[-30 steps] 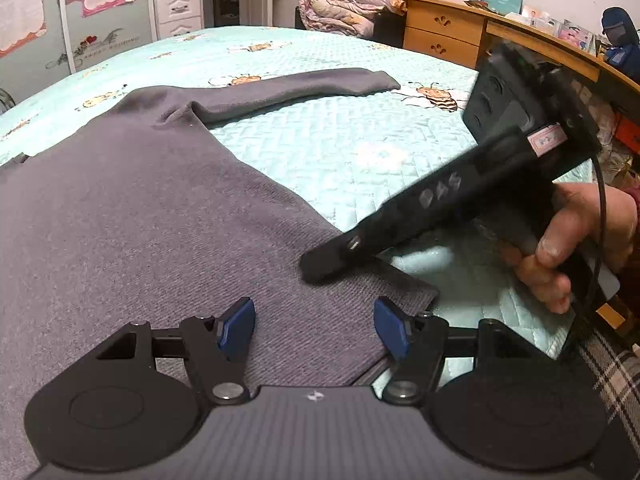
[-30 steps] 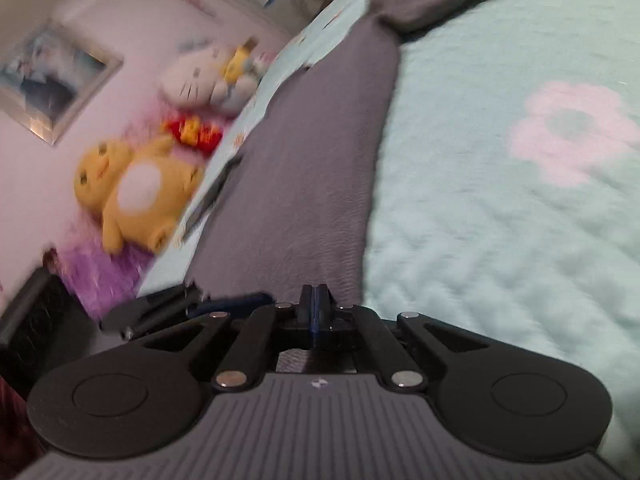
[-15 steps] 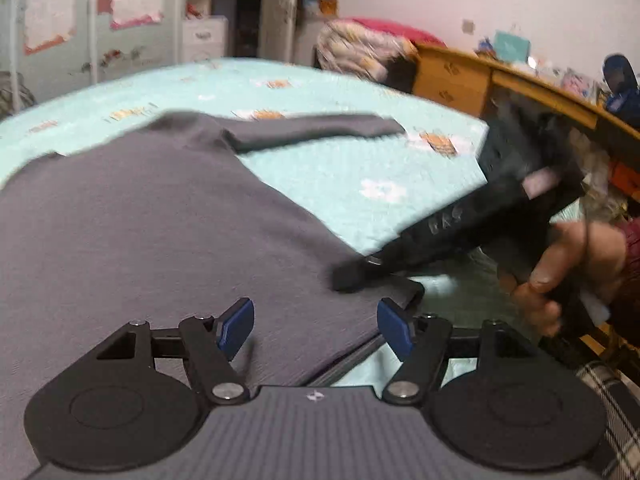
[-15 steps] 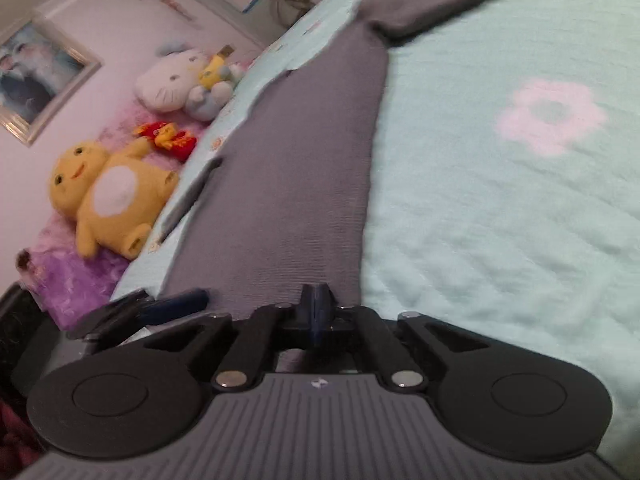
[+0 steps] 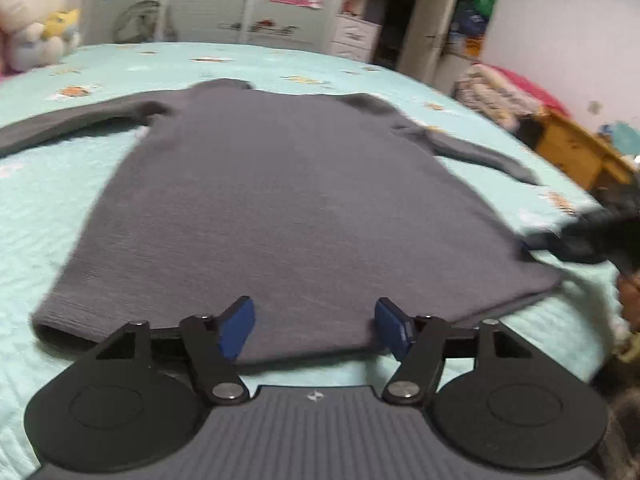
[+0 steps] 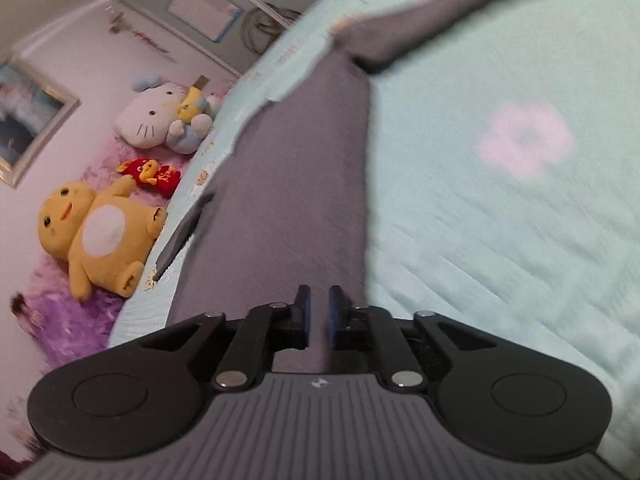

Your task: Fold clothes

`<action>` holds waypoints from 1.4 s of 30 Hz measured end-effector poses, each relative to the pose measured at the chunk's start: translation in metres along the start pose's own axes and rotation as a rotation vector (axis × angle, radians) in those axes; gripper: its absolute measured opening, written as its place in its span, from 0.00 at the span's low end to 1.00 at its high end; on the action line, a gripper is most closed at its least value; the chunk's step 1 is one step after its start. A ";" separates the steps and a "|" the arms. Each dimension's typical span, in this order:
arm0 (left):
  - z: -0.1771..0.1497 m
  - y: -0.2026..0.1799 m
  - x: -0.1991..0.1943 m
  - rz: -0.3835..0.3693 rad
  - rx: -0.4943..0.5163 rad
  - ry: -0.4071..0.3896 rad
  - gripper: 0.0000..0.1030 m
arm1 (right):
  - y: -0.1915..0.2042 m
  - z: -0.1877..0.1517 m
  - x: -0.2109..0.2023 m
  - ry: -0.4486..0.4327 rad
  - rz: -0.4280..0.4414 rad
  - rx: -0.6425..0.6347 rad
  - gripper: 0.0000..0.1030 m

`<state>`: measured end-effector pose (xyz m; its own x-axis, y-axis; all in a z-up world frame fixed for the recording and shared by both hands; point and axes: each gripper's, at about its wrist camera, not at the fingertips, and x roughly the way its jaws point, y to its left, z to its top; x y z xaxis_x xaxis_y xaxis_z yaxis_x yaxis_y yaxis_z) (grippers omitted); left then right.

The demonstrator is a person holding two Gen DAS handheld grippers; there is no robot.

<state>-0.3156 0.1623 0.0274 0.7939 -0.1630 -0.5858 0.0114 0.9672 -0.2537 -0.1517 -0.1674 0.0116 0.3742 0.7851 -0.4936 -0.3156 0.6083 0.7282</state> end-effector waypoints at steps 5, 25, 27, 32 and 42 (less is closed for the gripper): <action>0.027 0.042 -0.015 0.103 -0.156 -0.144 0.66 | 0.082 0.021 0.081 0.089 0.053 -0.192 0.23; 0.030 0.027 0.031 -0.197 -0.165 0.033 0.74 | 0.069 0.021 0.097 0.074 -0.170 -0.141 0.00; 0.034 0.030 0.026 -0.183 -0.166 0.002 0.73 | 0.080 0.021 0.095 0.066 -0.144 -0.163 0.24; 0.053 0.065 0.008 -0.010 -0.218 -0.118 0.73 | 0.142 0.028 0.164 0.116 0.055 -0.252 0.36; 0.053 0.133 -0.005 0.135 -0.380 -0.187 0.67 | 0.188 0.046 0.278 0.183 0.100 -0.319 0.36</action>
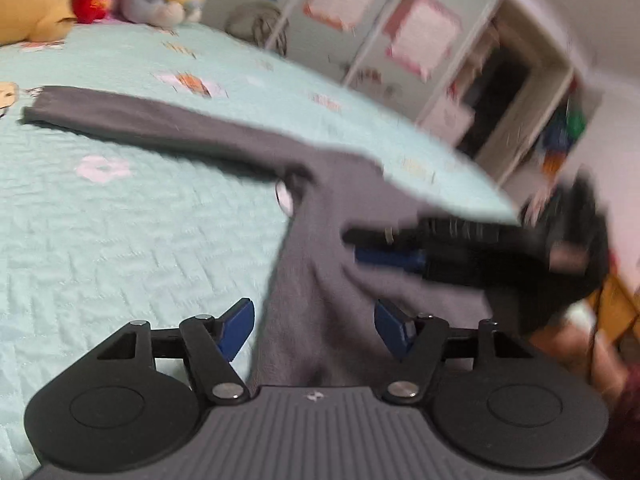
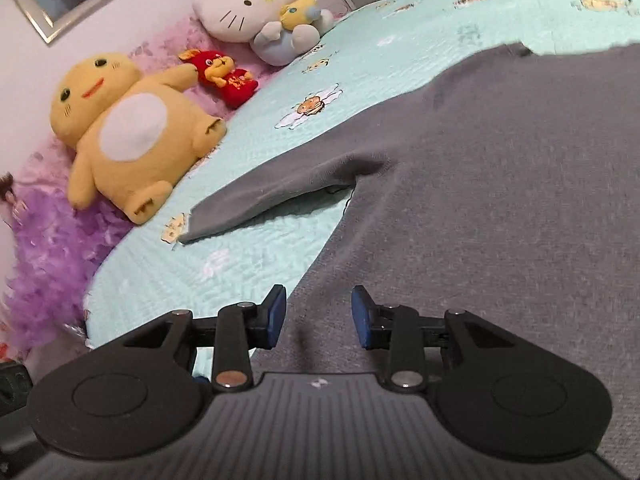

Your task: Fold clothes

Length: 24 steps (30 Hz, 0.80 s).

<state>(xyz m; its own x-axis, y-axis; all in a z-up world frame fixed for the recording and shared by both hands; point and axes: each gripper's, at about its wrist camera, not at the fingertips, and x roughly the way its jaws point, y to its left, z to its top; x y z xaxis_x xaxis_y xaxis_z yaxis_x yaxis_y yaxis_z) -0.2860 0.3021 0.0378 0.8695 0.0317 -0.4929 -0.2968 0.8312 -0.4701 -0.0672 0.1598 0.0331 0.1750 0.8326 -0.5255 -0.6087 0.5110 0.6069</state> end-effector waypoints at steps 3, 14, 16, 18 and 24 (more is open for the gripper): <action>0.004 0.024 0.007 -0.077 -0.137 0.028 0.66 | -0.012 -0.009 0.005 0.041 -0.053 -0.031 0.19; 0.020 0.042 0.027 -0.076 -0.218 0.045 0.36 | 0.014 -0.020 -0.021 -0.015 -0.197 -0.267 0.02; 0.023 0.034 0.029 -0.043 -0.186 0.050 0.33 | 0.025 -0.008 0.001 0.011 -0.155 -0.290 0.03; 0.029 0.024 0.035 -0.029 -0.153 0.044 0.33 | 0.021 0.001 0.015 0.019 -0.158 -0.272 0.03; 0.041 -0.011 0.074 -0.110 0.006 0.060 0.33 | -0.007 0.014 0.024 -0.011 -0.227 -0.181 0.04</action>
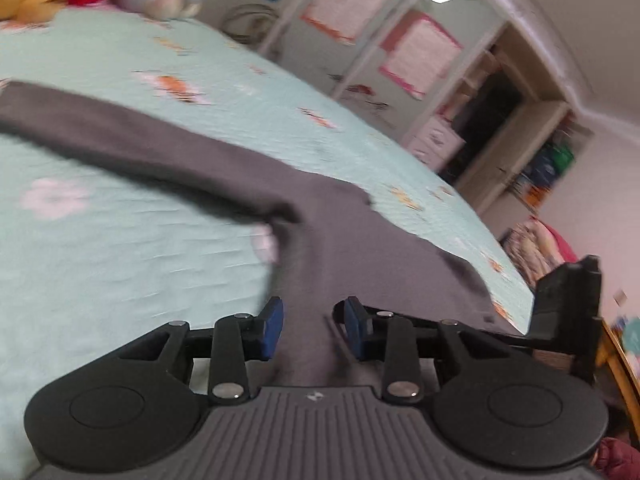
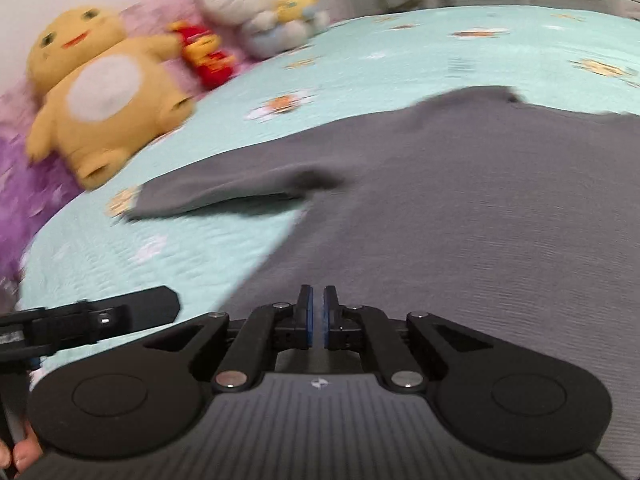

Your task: Fold clothes

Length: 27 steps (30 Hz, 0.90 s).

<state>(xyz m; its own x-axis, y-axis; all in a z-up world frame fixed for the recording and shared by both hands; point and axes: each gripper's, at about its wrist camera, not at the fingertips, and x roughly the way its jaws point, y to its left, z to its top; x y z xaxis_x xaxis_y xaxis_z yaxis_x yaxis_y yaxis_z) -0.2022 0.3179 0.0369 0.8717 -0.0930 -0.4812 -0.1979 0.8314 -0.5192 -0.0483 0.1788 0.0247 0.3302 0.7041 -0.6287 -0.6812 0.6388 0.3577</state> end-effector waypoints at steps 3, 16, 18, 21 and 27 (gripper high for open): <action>-0.014 0.003 0.029 0.046 0.070 0.124 0.21 | -0.040 -0.024 -0.034 0.031 -0.011 0.126 0.00; -0.016 -0.041 0.017 0.144 0.324 0.117 0.23 | -0.084 -0.058 -0.164 -0.101 -0.094 0.224 0.21; -0.020 -0.050 0.019 0.128 0.380 0.123 0.30 | -0.081 -0.035 -0.131 -0.092 -0.102 0.134 0.21; -0.032 -0.043 0.032 0.142 0.455 0.191 0.30 | -0.106 -0.032 -0.106 -0.031 -0.169 0.104 0.18; -0.035 -0.029 0.023 0.112 0.489 0.170 0.31 | -0.189 -0.079 -0.198 -0.082 -0.238 0.292 0.00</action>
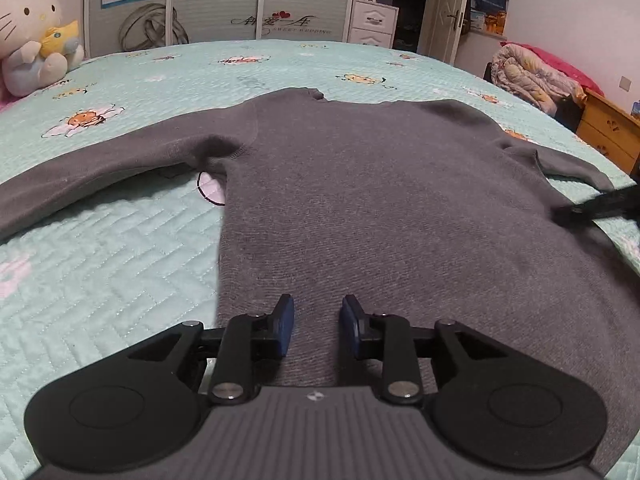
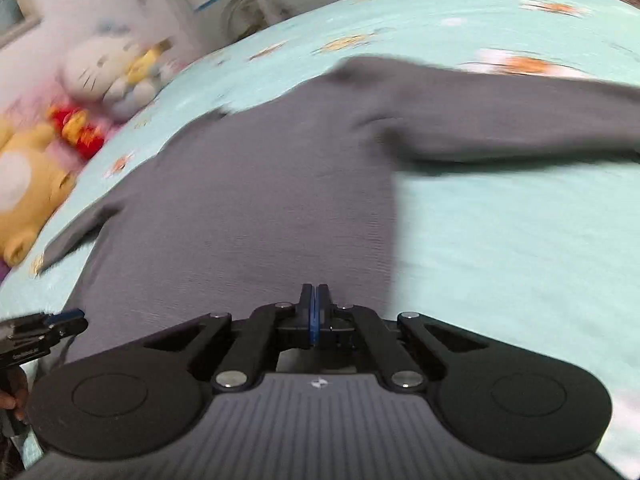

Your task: Fold clothes

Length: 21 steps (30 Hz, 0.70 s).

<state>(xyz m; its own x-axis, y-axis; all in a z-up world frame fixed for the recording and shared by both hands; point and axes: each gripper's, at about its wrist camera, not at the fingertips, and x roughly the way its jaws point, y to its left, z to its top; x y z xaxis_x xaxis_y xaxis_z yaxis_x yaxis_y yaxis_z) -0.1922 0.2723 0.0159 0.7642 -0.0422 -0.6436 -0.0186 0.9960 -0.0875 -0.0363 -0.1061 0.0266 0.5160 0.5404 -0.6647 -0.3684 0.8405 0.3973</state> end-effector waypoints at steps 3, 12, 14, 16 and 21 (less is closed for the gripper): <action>-0.001 -0.009 0.001 0.025 0.029 -0.007 0.31 | 0.010 0.006 -0.009 -0.053 0.028 -0.008 0.08; -0.004 -0.004 0.002 0.007 0.014 -0.026 0.32 | 0.012 0.036 0.061 -0.062 -0.016 -0.123 0.00; -0.005 -0.004 0.002 0.002 0.012 -0.030 0.32 | -0.035 0.041 0.054 -0.093 0.098 0.118 0.00; -0.005 -0.003 0.002 0.002 0.014 -0.034 0.32 | -0.044 0.042 0.045 -0.135 0.056 0.106 0.00; -0.005 -0.007 0.001 0.019 0.034 -0.035 0.32 | -0.014 0.047 0.036 -0.135 0.052 0.011 0.09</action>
<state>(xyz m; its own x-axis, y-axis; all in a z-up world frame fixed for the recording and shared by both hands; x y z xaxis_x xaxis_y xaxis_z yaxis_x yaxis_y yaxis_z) -0.1946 0.2648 0.0116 0.7863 -0.0214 -0.6175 -0.0113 0.9987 -0.0491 0.0235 -0.0967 0.0266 0.5964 0.5826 -0.5521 -0.3889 0.8115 0.4362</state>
